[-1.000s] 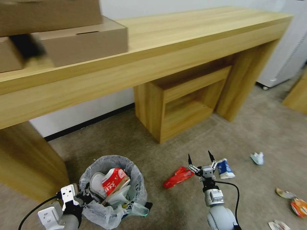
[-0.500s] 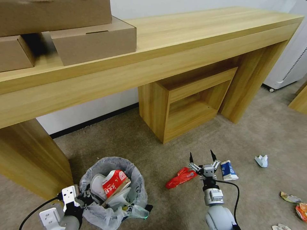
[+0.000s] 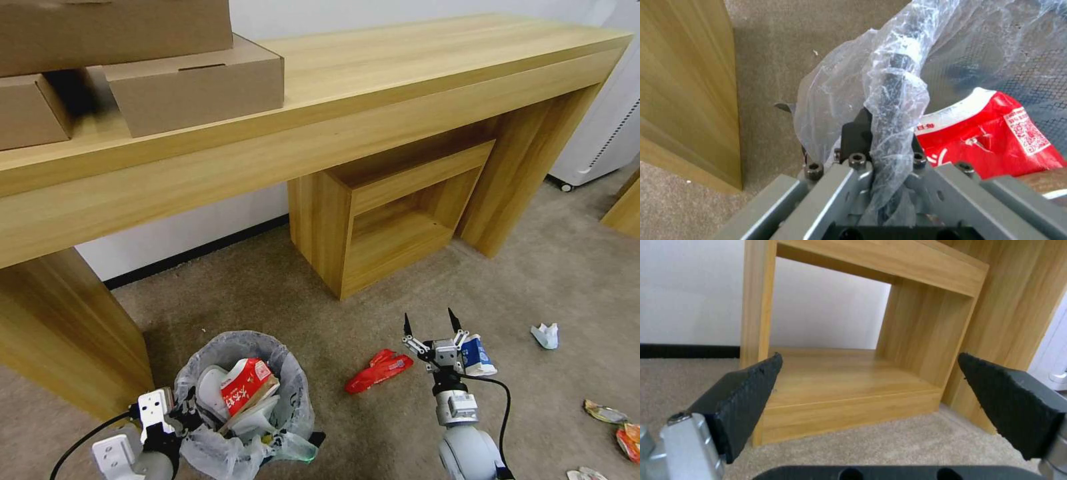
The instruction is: Pick up the trash bin and place the garbage on the floor into it.
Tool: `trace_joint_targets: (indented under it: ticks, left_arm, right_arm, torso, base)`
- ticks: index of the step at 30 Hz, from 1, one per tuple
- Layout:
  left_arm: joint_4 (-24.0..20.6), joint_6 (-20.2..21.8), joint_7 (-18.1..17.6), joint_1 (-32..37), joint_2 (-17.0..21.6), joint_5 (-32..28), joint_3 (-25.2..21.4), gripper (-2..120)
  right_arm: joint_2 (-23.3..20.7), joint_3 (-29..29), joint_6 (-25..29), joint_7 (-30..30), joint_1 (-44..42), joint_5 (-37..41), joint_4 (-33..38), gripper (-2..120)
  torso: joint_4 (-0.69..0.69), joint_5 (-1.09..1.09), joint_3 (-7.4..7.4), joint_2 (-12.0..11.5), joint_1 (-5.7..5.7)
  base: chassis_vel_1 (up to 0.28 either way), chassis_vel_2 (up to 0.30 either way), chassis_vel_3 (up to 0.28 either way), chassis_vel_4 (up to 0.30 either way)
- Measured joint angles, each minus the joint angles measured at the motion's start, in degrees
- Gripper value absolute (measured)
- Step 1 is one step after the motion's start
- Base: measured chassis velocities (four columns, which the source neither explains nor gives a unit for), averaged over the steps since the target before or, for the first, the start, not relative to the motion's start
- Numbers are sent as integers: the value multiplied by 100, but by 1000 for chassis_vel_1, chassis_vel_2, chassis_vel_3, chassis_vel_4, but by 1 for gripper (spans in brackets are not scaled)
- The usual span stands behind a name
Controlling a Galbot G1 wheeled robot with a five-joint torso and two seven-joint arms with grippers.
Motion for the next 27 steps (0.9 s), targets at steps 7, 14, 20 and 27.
trace_joint_targets:
  ticks: [7, 14, 20, 27]
  left_arm:
    - [-30, -50, 18, 37, -56, 32, 69, 0]
    - [-34, -52, 31, 59, -101, 138, 146, 0]
    - [-20, -54, 39, 60, -128, 198, 204, 0]
    - [10, -54, 73, 77, -209, 347, 318, 0]
  right_arm:
    - [33, 61, 149, -265, 9, 124, -113, 100]
    - [46, 4, 162, -284, 5, 260, -131, 100]
    - [56, -21, 165, -298, 24, 264, -137, 100]
    - [41, -60, 166, -315, 35, 307, -140, 100]
  torso:
    - [0, 0, 0, 0, 0]
    - [0, 0, 0, 0, 0]
    - [0, 0, 0, 0, 0]
    - [0, 0, 0, 0, 0]
  base:
    - [0, 0, 0, 0]
    - [0, 0, 0, 0]
    - [0, 0, 0, 0]
    - [0, 0, 0, 0]
